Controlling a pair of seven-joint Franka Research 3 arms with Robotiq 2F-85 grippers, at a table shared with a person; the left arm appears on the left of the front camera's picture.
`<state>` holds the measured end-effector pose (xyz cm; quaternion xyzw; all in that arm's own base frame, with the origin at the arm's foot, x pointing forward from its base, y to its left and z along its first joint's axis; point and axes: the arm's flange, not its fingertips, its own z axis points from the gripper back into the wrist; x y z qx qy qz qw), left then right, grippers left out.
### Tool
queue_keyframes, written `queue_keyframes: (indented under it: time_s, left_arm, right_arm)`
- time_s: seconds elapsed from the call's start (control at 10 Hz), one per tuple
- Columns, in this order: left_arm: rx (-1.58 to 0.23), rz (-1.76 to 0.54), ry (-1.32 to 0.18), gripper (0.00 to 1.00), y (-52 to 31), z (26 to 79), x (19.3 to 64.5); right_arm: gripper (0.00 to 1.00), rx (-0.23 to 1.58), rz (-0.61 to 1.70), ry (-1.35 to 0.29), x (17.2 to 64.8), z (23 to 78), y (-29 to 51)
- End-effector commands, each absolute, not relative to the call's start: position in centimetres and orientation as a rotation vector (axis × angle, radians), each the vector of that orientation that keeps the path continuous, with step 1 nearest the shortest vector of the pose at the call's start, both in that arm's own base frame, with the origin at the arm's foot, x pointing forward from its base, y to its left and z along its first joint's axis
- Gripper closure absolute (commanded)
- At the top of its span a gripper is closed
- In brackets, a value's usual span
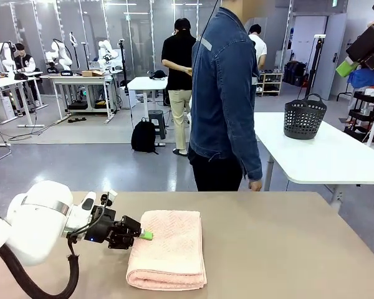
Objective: Fold the towel.
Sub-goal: Pick up the 100 cm Hotel Towel and place it on the left side of the table.
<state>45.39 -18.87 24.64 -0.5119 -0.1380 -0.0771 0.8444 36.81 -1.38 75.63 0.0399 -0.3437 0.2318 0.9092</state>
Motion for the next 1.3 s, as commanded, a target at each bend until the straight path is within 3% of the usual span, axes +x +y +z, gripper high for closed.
queue_keyframes:
  time_s: [0.0,0.5,0.9,1.0,1.2]
  left_arm:
    - [-1.1,-0.157,-0.296,0.97,-19.0,25.0,45.9]
    - [-1.098,-0.208,-0.262,1.0,-20.7,25.2,47.4]
    - [-1.086,-0.168,-0.296,1.0,-18.9,25.0,45.7]
    - [-1.084,-0.174,-0.29,0.86,-19.1,24.9,45.9]
    - [-1.082,-0.303,-0.224,0.87,-12.7,26.1,47.8]
  right_arm:
    - [0.0,0.086,0.475,-0.708,36.8,75.5,-1.4]
    - [0.0,0.086,0.475,-0.708,36.8,75.5,-1.4]
    - [0.0,0.086,0.475,-0.708,36.8,75.5,-1.4]
    - [0.0,0.086,0.475,-0.708,36.8,75.5,-1.4]
    - [0.0,0.086,0.475,-0.708,36.8,75.5,-1.4]
